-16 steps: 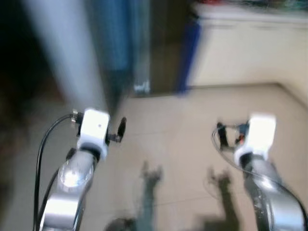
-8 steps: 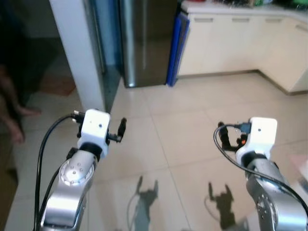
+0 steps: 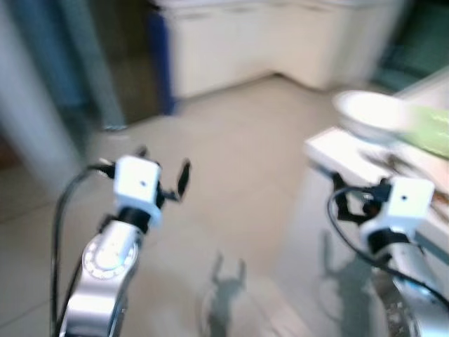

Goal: Setting the table

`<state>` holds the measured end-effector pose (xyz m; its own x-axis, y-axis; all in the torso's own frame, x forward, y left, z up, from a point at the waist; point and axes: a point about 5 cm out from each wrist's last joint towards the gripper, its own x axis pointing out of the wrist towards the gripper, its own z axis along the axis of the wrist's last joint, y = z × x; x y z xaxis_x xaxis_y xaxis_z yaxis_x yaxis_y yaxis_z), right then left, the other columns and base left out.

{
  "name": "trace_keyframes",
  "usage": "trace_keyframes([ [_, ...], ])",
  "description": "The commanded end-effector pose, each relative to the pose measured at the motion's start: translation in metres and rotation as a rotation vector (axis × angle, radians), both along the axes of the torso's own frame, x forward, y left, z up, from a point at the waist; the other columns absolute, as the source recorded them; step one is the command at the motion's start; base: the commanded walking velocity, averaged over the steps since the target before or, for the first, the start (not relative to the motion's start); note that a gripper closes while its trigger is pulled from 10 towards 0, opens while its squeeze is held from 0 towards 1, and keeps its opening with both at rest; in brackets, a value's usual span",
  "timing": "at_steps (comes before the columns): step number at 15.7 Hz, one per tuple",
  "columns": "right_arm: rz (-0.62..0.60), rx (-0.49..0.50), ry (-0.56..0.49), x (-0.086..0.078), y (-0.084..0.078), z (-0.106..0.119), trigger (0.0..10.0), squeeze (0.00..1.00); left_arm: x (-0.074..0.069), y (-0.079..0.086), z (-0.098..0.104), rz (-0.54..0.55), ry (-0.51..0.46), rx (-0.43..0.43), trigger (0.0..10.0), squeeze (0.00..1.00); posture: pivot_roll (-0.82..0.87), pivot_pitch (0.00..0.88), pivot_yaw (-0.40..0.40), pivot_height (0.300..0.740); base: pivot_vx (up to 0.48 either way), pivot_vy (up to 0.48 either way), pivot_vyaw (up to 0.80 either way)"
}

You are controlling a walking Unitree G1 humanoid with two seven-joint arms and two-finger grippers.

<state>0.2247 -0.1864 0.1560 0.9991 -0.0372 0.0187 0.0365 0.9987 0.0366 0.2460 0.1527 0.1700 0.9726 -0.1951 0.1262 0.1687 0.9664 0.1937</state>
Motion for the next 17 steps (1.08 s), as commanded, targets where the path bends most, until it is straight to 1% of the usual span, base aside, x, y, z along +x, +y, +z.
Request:
trace_keyframes([
  [1,0.008,0.015,-0.075,-0.003,0.001,0.012,10.0,0.0,-0.004,0.001,0.004,-0.008,0.013,-0.049,10.0,0.0,-0.05,0.0,-0.034,0.74,0.0,0.0,-0.8],
  [2,-0.002,0.016,-0.09,-0.005,0.0,0.013,10.0,0.0,-0.007,0.0,0.005,-0.02,0.014,-0.055,10.0,0.0,-0.04,0.0,-0.033,0.74,0.0,0.0,-0.8],
  [3,-0.019,0.008,-0.091,-0.006,-0.002,0.013,10.0,0.39,-0.007,-0.001,0.004,-0.034,0.027,-0.047,10.0,0.9,-0.04,0.0,-0.033,0.74,0.0,0.0,-0.8],
  [4,-0.055,-0.004,-0.074,-0.008,-0.006,0.01,10.0,1.0,-0.004,-0.001,0.003,-0.034,0.028,-0.044,10.0,1.0,-0.04,0.0,-0.032,0.74,0.0,0.0,-0.8],
  [6,-0.086,0.003,-0.091,-0.01,-0.007,0.013,10.0,1.0,-0.001,-0.002,0.007,-0.033,0.012,-0.055,10.0,1.0,-0.06,0.0,-0.021,0.74,0.0,0.0,-0.8],
  [9,-0.096,-0.015,-0.138,-0.012,-0.009,0.024,10.0,1.0,0.003,-0.003,0.016,-0.067,0.003,-0.041,10.0,1.0,-0.06,0.0,-0.011,0.74,0.0,0.0,-0.8],
  [10,-0.099,-0.02,-0.143,-0.012,-0.009,0.026,10.0,1.0,0.005,-0.002,0.018,-0.066,0.0,-0.05,10.0,1.0,-0.06,0.0,-0.011,0.74,0.0,0.0,-0.8],
  [12,-0.127,-0.004,-0.138,-0.007,-0.014,0.03,10.0,1.0,0.011,0.001,0.024,-0.033,-0.037,-0.012,10.0,1.0,-0.07,0.0,-0.012,0.74,0.0,0.0,-0.8],
  [13,-0.128,-0.002,-0.145,0.001,-0.015,0.038,10.0,1.0,0.018,0.007,0.031,0.004,-0.104,0.004,10.0,0.0,-0.07,0.0,-0.016,0.74,0.0,0.0,-0.8],
  [14,-0.122,-0.008,-0.15,0.006,-0.015,0.043,10.0,1.0,0.023,0.012,0.036,0.014,-0.125,0.002,10.0,0.0,-0.07,0.0,-0.017,0.74,0.0,0.0,-0.8],
  [15,-0.097,-0.013,-0.14,0.011,-0.014,0.047,10.0,1.0,0.026,0.016,0.042,-0.003,-0.131,-0.006,10.0,0.0,-0.06,0.0,-0.017,0.74,0.0,0.0,-0.8],
  [16,-0.067,-0.022,-0.13,0.015,-0.012,0.049,10.0,0.84,0.029,0.023,0.045,0.027,-0.132,0.012,10.0,0.0,-0.06,0.0,-0.02,0.74,0.0,0.0,-0.8],
  [17,-0.053,-0.026,-0.127,0.018,-0.012,0.051,10.0,0.28,0.031,0.031,0.042,0.115,-0.097,0.016,10.0,0.0,-0.06,0.0,-0.024,0.74,0.0,0.0,-0.8],
])
